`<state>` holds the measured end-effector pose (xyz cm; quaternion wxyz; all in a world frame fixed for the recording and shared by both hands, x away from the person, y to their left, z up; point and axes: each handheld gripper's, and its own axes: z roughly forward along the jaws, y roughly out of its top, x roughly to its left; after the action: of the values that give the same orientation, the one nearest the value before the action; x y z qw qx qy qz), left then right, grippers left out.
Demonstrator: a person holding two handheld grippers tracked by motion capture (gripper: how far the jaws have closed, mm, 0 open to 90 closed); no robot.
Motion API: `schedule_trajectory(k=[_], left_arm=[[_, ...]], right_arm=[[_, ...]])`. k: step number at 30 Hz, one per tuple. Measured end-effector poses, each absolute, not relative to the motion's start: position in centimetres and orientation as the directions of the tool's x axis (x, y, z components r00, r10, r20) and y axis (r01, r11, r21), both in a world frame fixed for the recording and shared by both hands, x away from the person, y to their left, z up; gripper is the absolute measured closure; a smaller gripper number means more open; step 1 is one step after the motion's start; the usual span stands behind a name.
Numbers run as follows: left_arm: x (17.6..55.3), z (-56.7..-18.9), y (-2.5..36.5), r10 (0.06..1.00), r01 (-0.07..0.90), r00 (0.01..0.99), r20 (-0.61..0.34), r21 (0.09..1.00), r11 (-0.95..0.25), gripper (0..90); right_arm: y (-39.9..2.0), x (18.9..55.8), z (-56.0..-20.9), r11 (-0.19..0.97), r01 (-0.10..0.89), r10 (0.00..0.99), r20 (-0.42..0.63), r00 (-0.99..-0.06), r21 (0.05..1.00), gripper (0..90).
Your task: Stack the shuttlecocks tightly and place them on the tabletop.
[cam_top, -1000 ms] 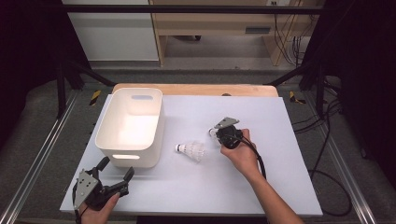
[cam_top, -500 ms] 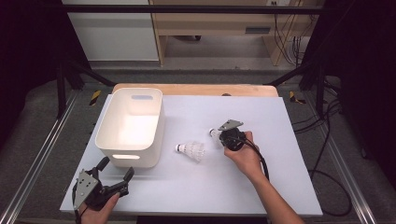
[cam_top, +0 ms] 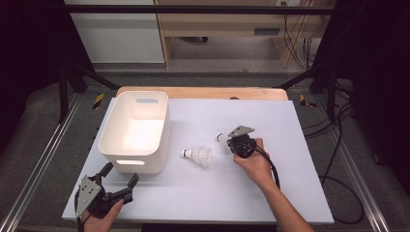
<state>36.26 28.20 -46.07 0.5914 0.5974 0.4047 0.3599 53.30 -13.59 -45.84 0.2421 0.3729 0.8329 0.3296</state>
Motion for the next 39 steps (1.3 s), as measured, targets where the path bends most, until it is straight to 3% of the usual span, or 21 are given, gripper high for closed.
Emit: schedule_trajectory(k=[18, 24, 30, 39], left_arm=[[36.2, -46.1, 28.3, 0.91, 0.057, 0.411, -0.052, 0.998, 0.031, 4.2], [36.2, -46.1, 28.3, 0.91, 0.058, 0.411, -0.055, 0.998, 0.034, 4.2], [36.2, -46.1, 28.4, 0.911, 0.058, 0.409, -0.058, 0.998, 0.038, 4.2], [36.2, -46.1, 28.4, 0.91, 0.06, 0.41, -0.058, 0.998, 0.037, 4.2]], right_arm=[[-15.5, 50.5, -46.2, 0.384, 0.49, 0.814, -0.037, -0.579, 0.783, 89.7], [-15.8, 49.5, -46.3, 0.355, 0.491, 0.816, -0.007, -0.578, 0.795, 85.8], [-15.6, 48.8, -46.0, 0.319, 0.506, 0.817, 0.038, -0.575, 0.802, 72.0], [-14.5, 48.0, -46.0, 0.288, 0.556, 0.813, 0.108, -0.572, 0.779, 42.2]])
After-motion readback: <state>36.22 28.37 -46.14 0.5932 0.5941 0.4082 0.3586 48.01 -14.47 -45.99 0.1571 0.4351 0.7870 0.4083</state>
